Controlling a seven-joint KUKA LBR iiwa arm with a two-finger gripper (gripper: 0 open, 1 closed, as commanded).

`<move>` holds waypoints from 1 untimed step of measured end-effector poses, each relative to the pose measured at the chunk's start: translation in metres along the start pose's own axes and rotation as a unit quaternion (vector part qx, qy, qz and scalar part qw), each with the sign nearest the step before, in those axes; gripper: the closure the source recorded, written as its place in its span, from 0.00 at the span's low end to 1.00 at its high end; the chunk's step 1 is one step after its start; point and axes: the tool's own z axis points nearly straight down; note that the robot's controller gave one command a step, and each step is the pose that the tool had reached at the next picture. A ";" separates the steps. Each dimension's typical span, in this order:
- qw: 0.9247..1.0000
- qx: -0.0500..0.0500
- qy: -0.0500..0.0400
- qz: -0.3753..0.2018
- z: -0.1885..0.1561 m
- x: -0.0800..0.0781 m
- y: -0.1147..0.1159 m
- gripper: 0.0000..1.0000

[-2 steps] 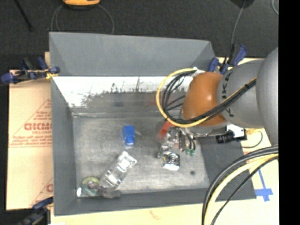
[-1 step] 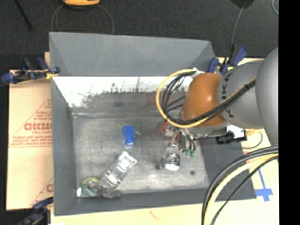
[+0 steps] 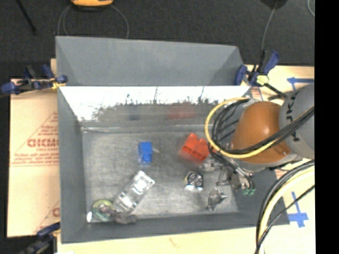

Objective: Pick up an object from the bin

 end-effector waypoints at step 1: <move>0.999 -0.003 -0.003 0.036 0.003 -0.040 0.053 0.00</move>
Offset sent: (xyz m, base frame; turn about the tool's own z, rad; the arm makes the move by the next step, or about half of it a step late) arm 0.0357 0.0518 -0.0037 0.0757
